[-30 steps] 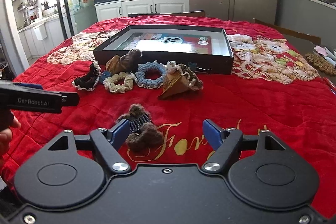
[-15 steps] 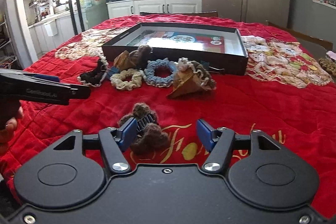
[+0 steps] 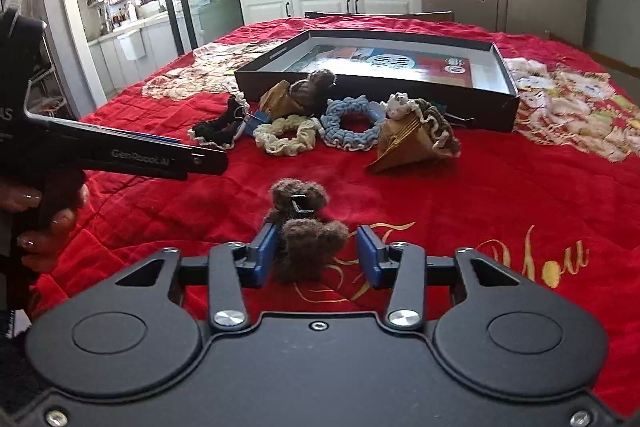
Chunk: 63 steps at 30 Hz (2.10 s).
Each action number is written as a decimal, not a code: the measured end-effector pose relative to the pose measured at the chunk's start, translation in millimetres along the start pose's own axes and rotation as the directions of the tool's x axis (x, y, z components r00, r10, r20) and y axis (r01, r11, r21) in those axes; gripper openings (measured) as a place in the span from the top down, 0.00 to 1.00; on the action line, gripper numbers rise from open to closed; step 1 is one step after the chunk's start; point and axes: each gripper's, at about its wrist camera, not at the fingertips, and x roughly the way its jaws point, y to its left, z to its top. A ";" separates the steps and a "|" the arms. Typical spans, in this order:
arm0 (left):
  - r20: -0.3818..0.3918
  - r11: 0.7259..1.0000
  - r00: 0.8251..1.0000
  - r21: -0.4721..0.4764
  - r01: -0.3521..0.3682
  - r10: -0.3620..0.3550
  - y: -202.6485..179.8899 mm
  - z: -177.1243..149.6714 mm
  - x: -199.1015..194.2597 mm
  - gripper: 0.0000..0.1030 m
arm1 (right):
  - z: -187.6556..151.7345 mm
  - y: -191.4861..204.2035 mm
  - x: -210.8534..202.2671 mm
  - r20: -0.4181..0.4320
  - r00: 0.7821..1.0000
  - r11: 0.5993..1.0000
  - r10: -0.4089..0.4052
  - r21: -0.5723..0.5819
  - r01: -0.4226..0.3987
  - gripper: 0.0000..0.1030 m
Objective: Organize objects
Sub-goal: 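Grasp the black white-trimmed scrunchie with the left gripper and lift it, then carry the black scrunchie with left gripper while right gripper carries bear into box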
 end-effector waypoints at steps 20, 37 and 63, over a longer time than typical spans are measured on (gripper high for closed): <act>0.003 0.999 0.999 0.025 -0.034 0.034 23.2 16.4 36.5 0.50 | 0.5 4.5 5.2 -0.008 0.999 0.999 0.039 -0.010 -0.039 0.77; 0.021 0.998 1.000 -0.059 -0.011 0.012 41.1 20.3 33.3 0.86 | 8.2 3.2 6.4 0.004 1.000 0.999 0.031 -0.010 -0.031 0.77; 0.139 0.996 0.989 0.083 0.038 -0.049 12.0 102.8 30.5 0.85 | 125.3 -43.4 30.1 0.208 0.965 0.984 -0.162 -0.034 0.173 0.77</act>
